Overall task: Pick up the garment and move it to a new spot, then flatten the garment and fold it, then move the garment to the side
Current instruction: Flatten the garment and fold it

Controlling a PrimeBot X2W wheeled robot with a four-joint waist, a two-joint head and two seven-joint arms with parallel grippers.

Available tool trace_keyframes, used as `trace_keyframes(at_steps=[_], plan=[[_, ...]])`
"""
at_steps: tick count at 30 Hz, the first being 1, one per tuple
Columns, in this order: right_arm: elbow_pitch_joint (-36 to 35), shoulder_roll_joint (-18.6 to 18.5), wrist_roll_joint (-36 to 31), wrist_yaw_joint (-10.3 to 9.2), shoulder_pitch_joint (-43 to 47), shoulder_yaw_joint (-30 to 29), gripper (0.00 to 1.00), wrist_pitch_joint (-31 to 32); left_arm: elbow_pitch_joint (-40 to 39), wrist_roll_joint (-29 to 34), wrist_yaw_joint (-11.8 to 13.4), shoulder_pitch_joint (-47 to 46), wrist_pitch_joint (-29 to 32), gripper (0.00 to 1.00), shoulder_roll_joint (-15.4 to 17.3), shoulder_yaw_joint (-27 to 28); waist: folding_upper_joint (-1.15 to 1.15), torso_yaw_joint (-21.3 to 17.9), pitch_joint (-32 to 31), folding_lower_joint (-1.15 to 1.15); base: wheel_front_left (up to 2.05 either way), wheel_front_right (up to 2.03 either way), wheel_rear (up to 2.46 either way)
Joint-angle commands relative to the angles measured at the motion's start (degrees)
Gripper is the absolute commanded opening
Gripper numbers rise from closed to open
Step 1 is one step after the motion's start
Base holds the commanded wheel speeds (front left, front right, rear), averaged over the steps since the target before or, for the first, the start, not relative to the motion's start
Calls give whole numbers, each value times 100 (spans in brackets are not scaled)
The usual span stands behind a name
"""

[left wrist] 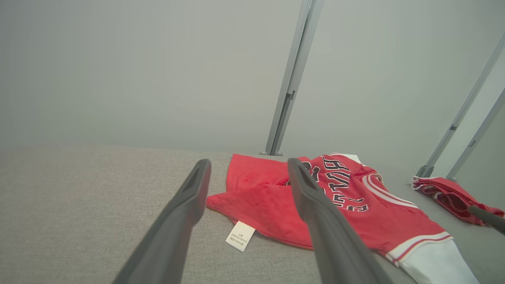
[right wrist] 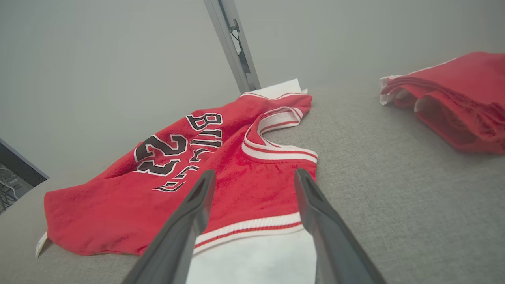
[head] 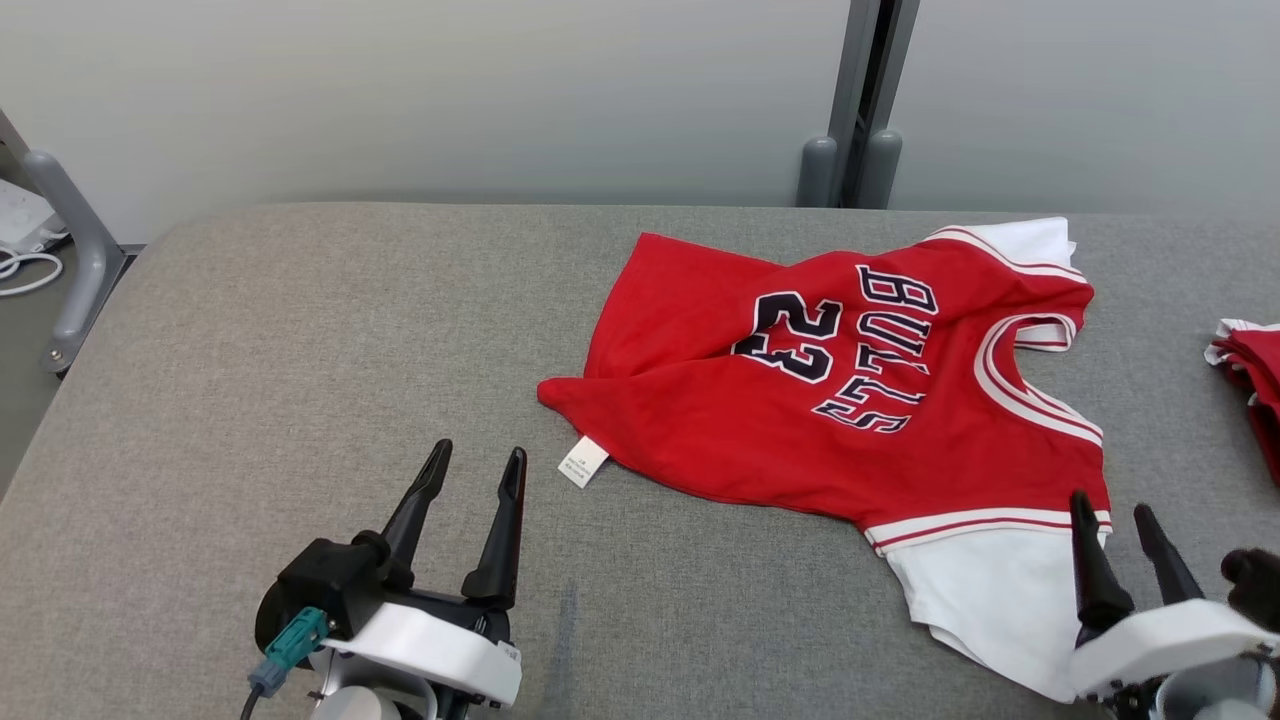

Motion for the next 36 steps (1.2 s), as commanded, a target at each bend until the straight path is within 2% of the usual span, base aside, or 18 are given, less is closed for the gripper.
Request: trace_keyframes(at_steps=[1,11,18,19,20,21,26,36], plan=[[66,19,-43,0,243,-22,100,-23,1,0,-16,25,-15,100,25,38,0,2,-19,0,0,0,0],[866,144,234,0,687,256,100,21,36,18,-19,175,-14,100,26,44,0,-47,-166,0,0,0,0],[1161,224,461,0,595,630,100,207,41,41,-41,143,-14,100,26,22,0,-43,-147,0,0,0,0],[1178,233,500,1,584,687,90,222,46,44,-43,140,-14,100,26,21,0,-39,-146,0,0,0,0],[1180,241,543,2,566,758,35,239,51,49,-44,145,-14,100,29,24,0,-35,-145,0,0,0,0],[1161,239,582,3,550,843,0,244,52,54,-45,149,-14,100,27,23,0,-29,-143,0,0,0,0],[1064,48,794,4,468,1002,0,183,70,51,-31,189,-14,100,27,49,0,-22,-160,0,0,0,0],[1156,-565,767,-1,209,253,0,-8,49,23,-21,221,-14,100,26,75,0,-125,-241,0,0,0,0]])
